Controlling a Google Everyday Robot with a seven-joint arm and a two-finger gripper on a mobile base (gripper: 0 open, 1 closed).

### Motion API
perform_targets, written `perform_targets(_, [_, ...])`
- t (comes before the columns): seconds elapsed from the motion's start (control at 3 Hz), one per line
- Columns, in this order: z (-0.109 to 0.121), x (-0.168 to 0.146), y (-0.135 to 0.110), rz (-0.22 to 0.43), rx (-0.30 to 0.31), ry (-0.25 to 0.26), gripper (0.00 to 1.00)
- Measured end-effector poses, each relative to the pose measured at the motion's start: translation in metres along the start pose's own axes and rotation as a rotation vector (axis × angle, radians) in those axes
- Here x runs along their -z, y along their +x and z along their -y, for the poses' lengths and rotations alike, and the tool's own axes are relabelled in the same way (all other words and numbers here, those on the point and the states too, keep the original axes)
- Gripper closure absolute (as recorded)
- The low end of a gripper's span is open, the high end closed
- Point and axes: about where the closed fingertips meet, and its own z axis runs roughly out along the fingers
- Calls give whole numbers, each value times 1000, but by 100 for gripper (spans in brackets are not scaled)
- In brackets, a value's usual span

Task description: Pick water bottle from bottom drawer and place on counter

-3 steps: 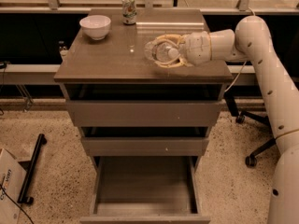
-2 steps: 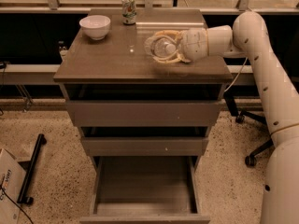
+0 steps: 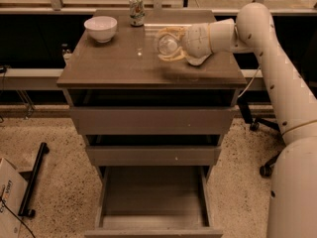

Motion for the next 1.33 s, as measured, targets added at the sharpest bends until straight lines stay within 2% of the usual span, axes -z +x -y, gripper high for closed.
perform_targets(0.33, [5, -12, 14, -90, 7, -27, 35])
perform_targets(0.67, [8, -25, 28, -148, 1, -50, 12])
perform_targets(1.0, [8, -28, 31, -155, 0, -56, 0])
perform_targets(1.33, [8, -29, 31, -155, 0, -56, 0])
